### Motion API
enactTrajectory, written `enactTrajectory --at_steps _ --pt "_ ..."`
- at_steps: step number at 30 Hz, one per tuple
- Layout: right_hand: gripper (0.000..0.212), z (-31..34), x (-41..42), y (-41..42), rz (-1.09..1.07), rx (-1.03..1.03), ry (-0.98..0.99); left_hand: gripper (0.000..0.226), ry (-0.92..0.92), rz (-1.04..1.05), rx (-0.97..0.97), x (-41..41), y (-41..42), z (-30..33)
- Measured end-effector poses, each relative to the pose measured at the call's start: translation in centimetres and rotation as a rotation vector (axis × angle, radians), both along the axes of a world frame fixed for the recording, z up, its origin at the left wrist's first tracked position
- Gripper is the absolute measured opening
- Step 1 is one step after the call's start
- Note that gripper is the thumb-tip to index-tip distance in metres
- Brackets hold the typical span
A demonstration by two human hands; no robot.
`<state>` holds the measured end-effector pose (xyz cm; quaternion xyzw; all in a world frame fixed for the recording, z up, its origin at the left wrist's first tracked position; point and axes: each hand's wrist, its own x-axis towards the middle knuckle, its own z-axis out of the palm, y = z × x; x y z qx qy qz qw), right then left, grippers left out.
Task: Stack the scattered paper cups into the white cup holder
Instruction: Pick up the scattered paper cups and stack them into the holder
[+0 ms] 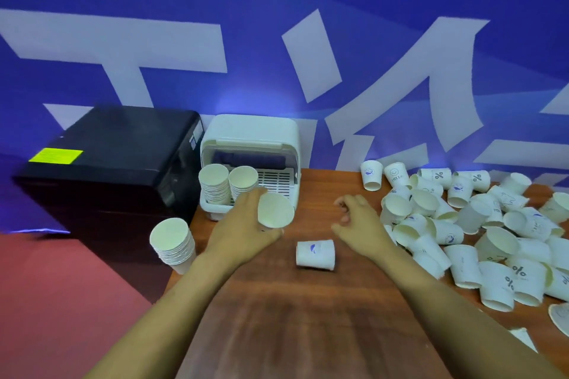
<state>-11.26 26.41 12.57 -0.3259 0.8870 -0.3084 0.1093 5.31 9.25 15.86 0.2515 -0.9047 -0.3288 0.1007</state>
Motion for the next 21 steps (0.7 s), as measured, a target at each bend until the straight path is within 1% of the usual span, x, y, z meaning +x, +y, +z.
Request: enactTrajectory --at_steps 3,7,10,13,15,21 --pt "0.052 -1.7 0.8 -2.2 -0.019 0.102 -0.014 0.063 0.001 0.012 0.007 0.9 -3.1 0.0" --pt "0.075 -4.6 2.2 -2.9 0.04 0.374 -0.069 0.066 -0.04 -0.043 0.048 1.5 -6.0 -1.4" --pt "0.085 -6.1 2.5 -3.7 0.089 0.546 -0.036 0.068 -0.11 -0.062 0.057 1.3 -7.2 -2.8" --pt "0.089 -7.1 2.0 -4.3 0.122 0.666 -0.006 0.071 -0.14 -0.053 0.053 0.8 -7.3 -4.0" --pt "0.091 -7.9 1.6 -4.4 0.126 0.709 -0.015 0.07 -0.142 -0.059 0.045 0.3 -7.4 -4.7" --pt "0.079 -10.3 0.2 -3.9 0.124 0.707 -0.07 0.073 -0.184 -0.043 0.061 -1.1 -7.2 -5.9"
